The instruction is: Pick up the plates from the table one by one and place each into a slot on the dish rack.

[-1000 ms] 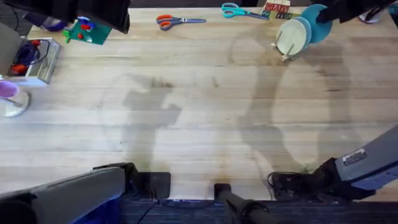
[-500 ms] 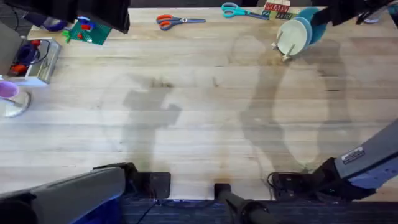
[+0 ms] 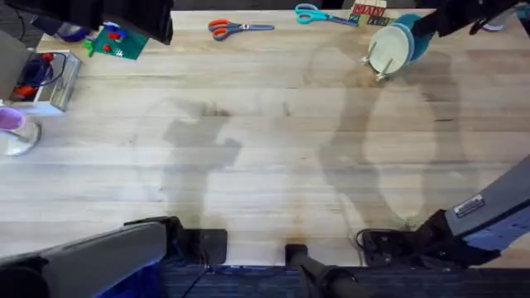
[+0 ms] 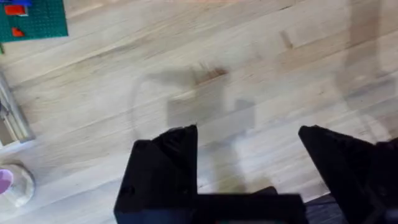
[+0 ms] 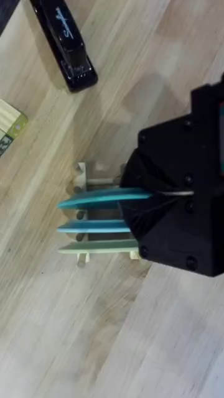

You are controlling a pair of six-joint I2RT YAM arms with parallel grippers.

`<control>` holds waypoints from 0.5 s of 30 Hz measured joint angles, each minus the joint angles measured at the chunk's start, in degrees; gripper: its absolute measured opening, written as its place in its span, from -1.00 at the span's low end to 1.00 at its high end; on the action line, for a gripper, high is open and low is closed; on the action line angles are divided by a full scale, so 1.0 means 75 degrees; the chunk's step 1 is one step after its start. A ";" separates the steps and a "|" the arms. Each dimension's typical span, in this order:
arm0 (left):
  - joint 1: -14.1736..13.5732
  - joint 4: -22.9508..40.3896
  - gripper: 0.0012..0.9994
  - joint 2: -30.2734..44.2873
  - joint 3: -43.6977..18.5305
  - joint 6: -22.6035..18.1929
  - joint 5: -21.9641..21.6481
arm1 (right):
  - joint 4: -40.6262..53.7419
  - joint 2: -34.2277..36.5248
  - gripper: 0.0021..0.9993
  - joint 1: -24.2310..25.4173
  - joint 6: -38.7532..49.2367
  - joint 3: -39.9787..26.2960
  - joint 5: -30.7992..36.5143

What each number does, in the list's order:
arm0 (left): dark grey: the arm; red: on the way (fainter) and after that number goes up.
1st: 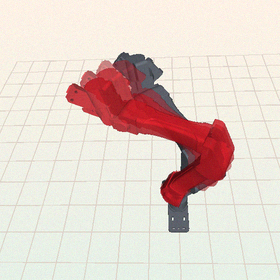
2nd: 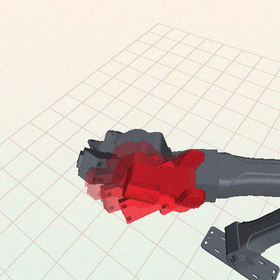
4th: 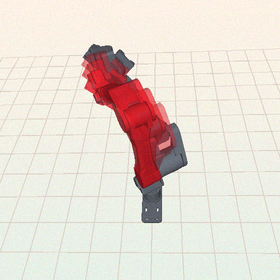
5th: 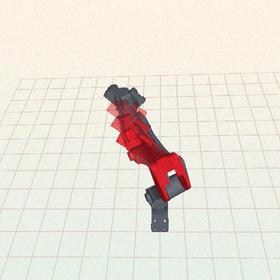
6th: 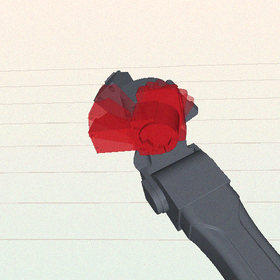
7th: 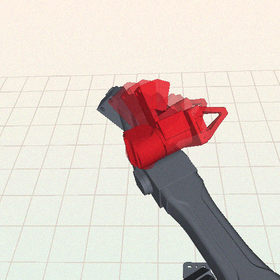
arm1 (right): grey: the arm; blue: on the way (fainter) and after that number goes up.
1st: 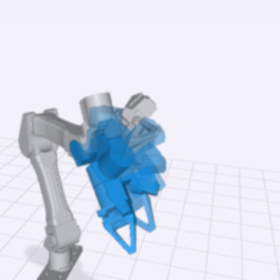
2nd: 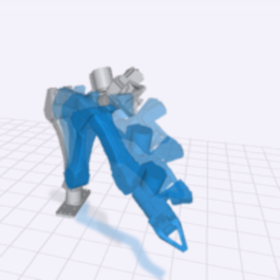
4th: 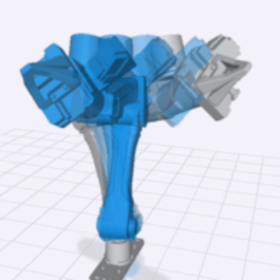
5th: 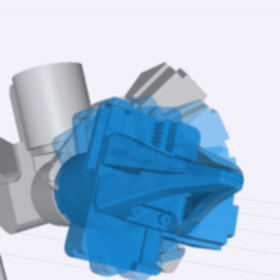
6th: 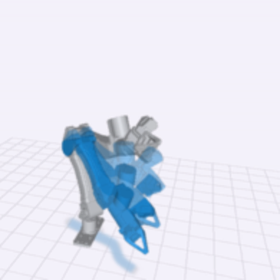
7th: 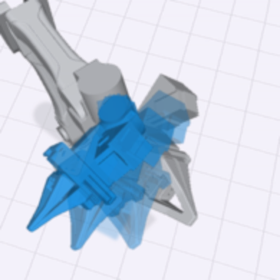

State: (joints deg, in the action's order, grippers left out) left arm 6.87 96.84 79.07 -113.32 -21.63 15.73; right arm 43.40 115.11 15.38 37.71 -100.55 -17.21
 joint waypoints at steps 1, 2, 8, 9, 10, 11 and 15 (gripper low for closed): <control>0.0000 0.0000 0.99 0.0000 0.0000 0.0000 0.0000 | 0.0000 0.0003 -0.94 0.0000 0.0000 0.0000 0.0000; 0.0000 0.0000 0.99 0.0000 0.0000 0.0000 0.0000 | 0.0000 0.0003 -0.94 0.0000 0.0000 0.0000 0.0000; 0.0000 0.0000 0.99 0.0000 0.0000 0.0000 0.0000 | 0.0000 0.0001 -0.94 0.0000 0.0000 0.0000 0.0000; 0.0000 0.0000 0.99 0.0000 0.0000 0.0000 0.0000 | 0.0000 0.0000 -0.94 0.0000 0.0000 0.0000 0.0000; 0.0003 0.0000 0.99 0.0000 0.0000 0.0000 0.0000 | 0.0000 0.0003 -0.94 0.0000 0.0000 0.0000 0.0000; 0.0000 0.0000 0.99 0.0000 0.0000 0.0000 0.0000 | 0.0000 0.0001 -0.93 0.0000 -0.0002 0.0000 0.0000; 0.0000 0.0000 0.99 0.0000 0.0000 0.0000 0.0000 | -0.0006 0.0003 -0.80 0.0000 0.0000 0.0000 -0.0001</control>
State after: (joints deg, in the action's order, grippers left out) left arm 6.87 96.84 79.07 -113.32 -21.63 15.73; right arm 43.35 115.13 15.38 37.71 -100.55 -17.22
